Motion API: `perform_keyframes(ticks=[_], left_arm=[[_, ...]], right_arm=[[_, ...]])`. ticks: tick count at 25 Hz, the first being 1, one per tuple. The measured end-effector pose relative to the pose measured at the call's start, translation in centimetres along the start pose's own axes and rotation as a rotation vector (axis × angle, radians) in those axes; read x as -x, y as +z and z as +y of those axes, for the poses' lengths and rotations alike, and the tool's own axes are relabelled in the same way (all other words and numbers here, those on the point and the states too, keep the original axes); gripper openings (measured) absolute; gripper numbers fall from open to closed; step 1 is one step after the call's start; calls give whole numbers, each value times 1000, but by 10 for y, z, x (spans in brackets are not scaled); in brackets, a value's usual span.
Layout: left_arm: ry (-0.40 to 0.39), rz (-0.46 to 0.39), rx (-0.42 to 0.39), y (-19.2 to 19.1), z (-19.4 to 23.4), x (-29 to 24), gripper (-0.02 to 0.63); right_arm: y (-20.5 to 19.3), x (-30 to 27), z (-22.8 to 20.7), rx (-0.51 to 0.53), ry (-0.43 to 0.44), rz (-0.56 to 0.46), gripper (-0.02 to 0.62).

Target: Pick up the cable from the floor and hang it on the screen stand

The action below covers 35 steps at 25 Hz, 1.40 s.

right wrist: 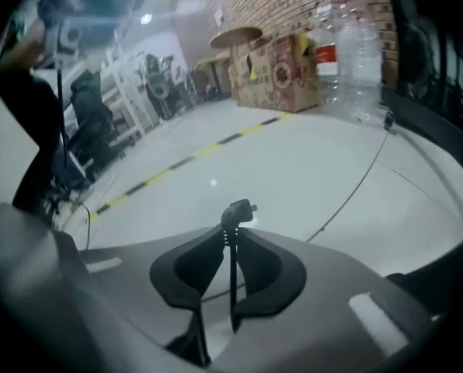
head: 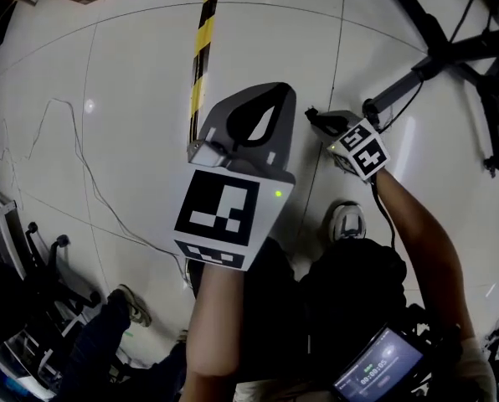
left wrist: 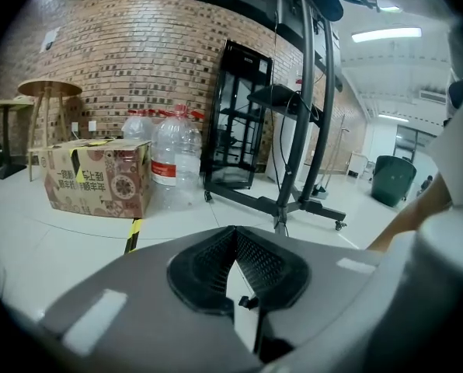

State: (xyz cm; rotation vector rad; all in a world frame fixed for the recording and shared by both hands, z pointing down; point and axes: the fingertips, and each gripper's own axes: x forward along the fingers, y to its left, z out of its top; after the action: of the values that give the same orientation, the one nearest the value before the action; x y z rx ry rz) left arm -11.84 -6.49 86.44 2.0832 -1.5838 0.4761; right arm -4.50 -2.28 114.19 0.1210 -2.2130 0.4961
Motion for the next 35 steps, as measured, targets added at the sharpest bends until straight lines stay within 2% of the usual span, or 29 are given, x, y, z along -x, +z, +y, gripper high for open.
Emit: perform_keyframes(ticks=[2, 4, 7, 10, 12, 14, 16, 18, 20, 22, 24, 27, 30, 33, 35], left_arm=[[5, 1, 2, -3, 1, -1, 20], [22, 2, 14, -5, 2, -3, 20], [86, -5, 6, 0, 3, -3, 20], [133, -30, -21, 9, -6, 5, 20], [137, -48, 0, 14, -15, 15, 20], [132, -61, 36, 18, -23, 26, 20], [131, -58, 61, 19, -30, 37, 20], [140, -39, 84, 14, -33, 44, 20], [139, -13, 97, 9, -32, 43, 20], [137, -10, 87, 9, -26, 41, 20], [140, -31, 80, 17, -21, 45, 20], [115, -68, 86, 39, -28, 60, 20], [82, -75, 60, 79, -47, 77, 20], [69, -72, 1, 139, -64, 97, 20], [58, -98, -20, 188, -72, 114, 20]], right_arm=[[28, 26, 8, -41, 19, -146, 57], [54, 59, 15, -24, 15, -248, 52], [92, 109, 22, -2, -3, -350, 51], [130, 162, 25, -76, -13, -445, 49], [143, 194, 21, -136, -46, -482, 52], [138, 216, 15, -174, -71, -477, 51], [114, 222, 27, -102, -34, -420, 48], [68, 213, 52, 22, 55, -287, 48], [23, 208, 69, 67, 102, -164, 48], [0, 219, 70, 53, 63, -133, 48], [7, 249, 67, 15, -9, -197, 48], [63, 312, 74, -31, -99, -344, 46], [140, 372, 90, -31, -139, -454, 46], [217, 428, 107, -2, -153, -538, 46], [267, 466, 119, 24, -163, -587, 46]])
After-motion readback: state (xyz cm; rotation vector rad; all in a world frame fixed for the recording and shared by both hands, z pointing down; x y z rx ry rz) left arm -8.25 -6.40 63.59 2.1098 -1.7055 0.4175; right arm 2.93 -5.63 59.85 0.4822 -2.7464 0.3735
